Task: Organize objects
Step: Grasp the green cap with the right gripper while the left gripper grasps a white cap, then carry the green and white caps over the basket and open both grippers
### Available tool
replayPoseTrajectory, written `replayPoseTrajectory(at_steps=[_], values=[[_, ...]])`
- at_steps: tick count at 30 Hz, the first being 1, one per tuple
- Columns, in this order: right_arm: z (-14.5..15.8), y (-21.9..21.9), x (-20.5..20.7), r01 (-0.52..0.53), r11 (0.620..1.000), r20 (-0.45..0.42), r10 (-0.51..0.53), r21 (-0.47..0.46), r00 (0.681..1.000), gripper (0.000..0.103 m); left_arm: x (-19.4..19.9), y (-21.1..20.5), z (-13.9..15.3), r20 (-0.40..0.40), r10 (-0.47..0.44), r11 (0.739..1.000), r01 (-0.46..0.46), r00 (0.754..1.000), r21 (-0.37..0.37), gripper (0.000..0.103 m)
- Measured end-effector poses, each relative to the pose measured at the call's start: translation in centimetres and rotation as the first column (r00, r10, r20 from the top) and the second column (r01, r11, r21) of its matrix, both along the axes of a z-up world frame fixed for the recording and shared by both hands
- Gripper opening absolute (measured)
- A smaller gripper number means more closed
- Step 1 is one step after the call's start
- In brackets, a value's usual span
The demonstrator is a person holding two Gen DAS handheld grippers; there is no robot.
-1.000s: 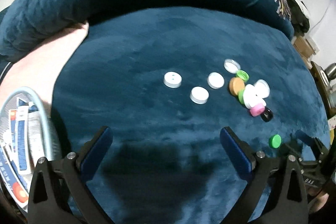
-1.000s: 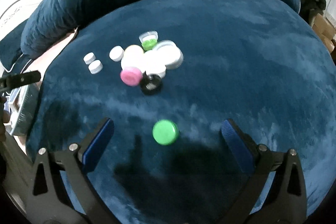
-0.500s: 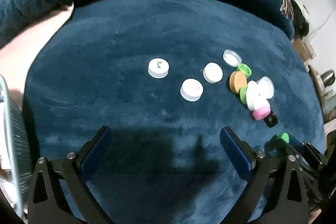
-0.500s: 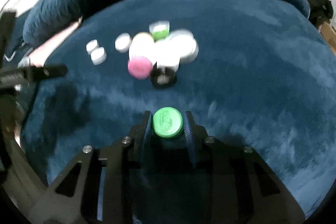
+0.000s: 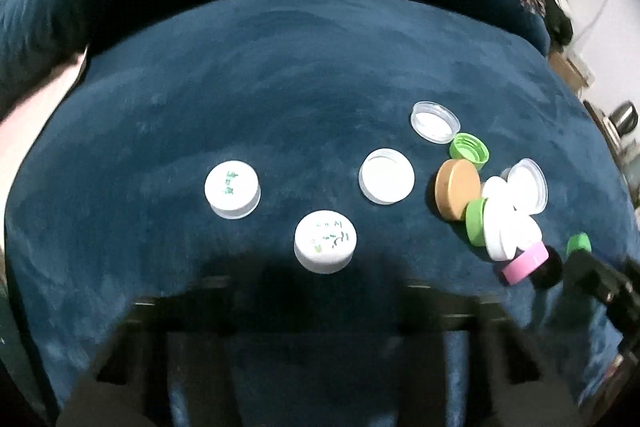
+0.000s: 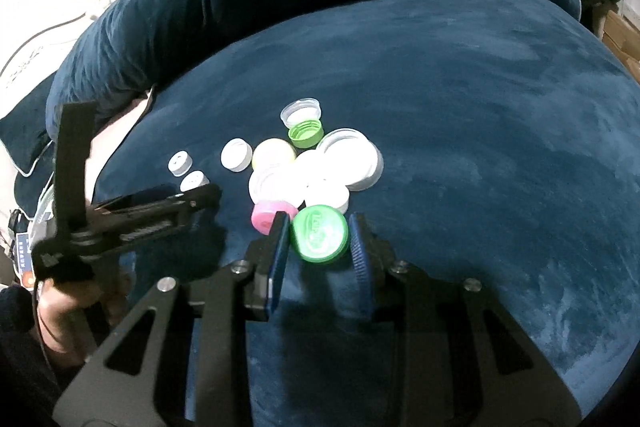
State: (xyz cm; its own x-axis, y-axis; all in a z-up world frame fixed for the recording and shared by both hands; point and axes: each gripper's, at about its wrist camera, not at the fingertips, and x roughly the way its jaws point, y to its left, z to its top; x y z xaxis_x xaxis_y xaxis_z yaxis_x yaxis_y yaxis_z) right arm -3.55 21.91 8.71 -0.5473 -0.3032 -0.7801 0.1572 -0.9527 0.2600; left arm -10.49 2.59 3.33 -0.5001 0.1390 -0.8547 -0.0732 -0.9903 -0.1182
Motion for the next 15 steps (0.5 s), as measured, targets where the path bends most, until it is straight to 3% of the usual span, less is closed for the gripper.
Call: replayPoseTrajectory(at_steps=[15], values=[[1.8, -4.4, -0.9, -0.06, 0.998, -0.038, 0.059, -0.024, 0.998, 0.031, 4.9, -2.8, 4.7, -0.074, 0.0, 1.0, -0.001, 0.997, -0.009, 0.03]])
